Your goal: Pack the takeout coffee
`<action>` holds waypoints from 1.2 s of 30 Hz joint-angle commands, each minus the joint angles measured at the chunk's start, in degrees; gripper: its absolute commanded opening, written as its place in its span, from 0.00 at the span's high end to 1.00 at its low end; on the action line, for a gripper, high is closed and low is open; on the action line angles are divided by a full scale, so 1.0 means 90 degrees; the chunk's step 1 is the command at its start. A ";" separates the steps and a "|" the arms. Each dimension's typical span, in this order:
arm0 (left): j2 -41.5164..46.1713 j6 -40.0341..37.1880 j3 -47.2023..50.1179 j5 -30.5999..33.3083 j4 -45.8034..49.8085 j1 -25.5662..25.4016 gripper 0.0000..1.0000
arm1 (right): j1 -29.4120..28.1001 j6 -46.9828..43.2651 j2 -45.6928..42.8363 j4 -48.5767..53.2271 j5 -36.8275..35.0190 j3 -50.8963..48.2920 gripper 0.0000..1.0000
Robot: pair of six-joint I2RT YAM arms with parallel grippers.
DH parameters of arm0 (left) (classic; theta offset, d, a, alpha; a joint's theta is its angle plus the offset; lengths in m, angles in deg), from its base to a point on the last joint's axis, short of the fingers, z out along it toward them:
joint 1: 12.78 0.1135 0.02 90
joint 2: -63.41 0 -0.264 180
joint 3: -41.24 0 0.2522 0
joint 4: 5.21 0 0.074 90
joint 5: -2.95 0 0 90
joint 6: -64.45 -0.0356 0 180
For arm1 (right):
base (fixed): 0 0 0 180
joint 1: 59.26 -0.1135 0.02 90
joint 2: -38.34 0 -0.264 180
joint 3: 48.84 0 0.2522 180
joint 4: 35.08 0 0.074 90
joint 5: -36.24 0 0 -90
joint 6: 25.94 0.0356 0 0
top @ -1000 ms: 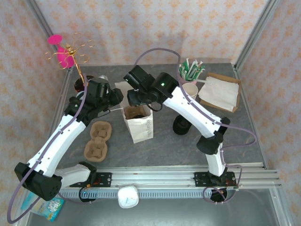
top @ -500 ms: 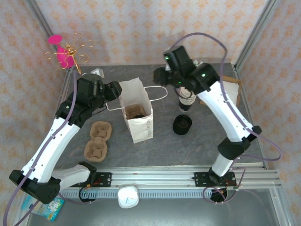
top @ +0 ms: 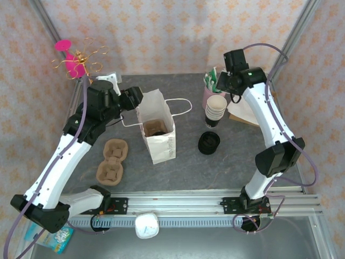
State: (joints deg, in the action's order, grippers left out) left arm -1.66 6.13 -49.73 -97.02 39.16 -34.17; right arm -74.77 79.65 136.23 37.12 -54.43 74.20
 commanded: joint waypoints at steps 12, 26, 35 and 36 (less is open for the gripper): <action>-0.0276 -0.0229 0.0014 -0.0163 -0.0536 -0.0322 0.48 | 0.0818 -0.0099 -0.0450 -0.0565 0.0255 -0.0933 0.52; -0.0407 -0.0278 -0.0138 -0.0016 -0.0435 -0.0459 0.48 | 0.1340 -0.0120 -0.1184 -0.0887 0.0737 -0.1833 0.35; -0.0446 -0.0306 -0.0217 0.0056 -0.0375 -0.0508 0.48 | 0.1589 -0.0161 -0.1182 -0.1415 0.1720 -0.2505 0.38; -0.0454 -0.0304 -0.0220 0.0073 -0.0365 -0.0508 0.48 | 0.1596 -0.0164 -0.1153 -0.1405 0.1624 -0.2503 0.40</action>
State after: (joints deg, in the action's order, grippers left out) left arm -5.42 4.36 -49.67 -97.96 36.15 -38.36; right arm -60.32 78.69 126.68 26.69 -41.51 51.71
